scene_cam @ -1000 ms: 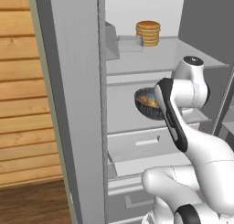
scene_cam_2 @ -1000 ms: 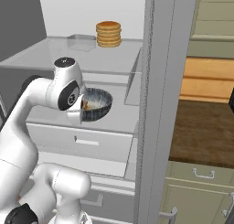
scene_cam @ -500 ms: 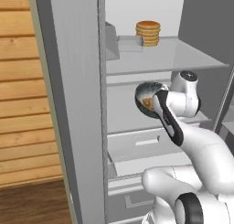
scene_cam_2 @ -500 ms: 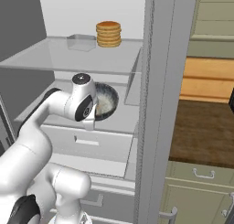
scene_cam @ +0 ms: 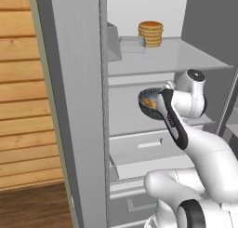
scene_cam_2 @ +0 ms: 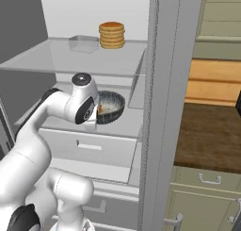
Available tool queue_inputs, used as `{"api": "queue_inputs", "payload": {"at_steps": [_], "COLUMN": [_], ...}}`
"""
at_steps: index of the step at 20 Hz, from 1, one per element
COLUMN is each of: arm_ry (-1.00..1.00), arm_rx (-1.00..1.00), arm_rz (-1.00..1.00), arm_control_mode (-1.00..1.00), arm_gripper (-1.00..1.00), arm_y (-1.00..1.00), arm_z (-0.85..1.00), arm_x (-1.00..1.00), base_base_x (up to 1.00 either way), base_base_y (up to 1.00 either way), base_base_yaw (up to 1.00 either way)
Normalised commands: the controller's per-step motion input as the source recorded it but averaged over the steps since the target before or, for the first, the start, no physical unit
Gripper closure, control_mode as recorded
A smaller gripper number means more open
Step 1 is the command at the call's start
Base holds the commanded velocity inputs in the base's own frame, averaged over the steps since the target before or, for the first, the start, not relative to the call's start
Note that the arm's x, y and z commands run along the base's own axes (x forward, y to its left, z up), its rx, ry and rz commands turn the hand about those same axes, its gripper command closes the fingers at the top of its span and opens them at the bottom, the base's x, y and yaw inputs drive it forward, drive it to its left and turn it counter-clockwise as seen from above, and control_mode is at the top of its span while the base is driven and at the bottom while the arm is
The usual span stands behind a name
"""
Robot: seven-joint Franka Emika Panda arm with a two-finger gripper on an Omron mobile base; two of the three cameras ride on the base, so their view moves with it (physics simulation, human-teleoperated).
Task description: Pick the chicken drumstick and garlic from their plates and place them in the bowl. Then put the bowl in the fridge.
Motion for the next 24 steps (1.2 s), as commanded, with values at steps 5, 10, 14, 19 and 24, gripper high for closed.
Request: {"api": "queue_inputs", "payload": {"at_steps": [5, 10, 14, 19, 24], "arm_ry": [-0.21, 0.00, 0.09, 0.07, 0.03], "arm_rx": [0.00, 0.00, 0.00, 0.01, 0.02], "arm_rz": [0.03, 0.08, 0.18, 0.05, 0.00], "arm_control_mode": [-1.00, -1.00, -1.00, -1.00, -1.00], "arm_gripper": [-1.00, -1.00, -1.00, -1.00, -1.00], "arm_y": [0.00, 0.33, 0.68, 0.09, -0.38], "arm_z": [0.84, 0.71, 0.82, 0.89, 0.64], "arm_x": [-0.85, -1.00, -0.99, -1.00, -1.00], "base_base_x": [0.00, 0.00, 0.00, 0.00, 0.00], "base_base_y": [0.00, 0.00, 0.00, 0.00, 0.00], "base_base_yaw": [0.00, 0.00, 0.00, 0.00, 0.00]}}
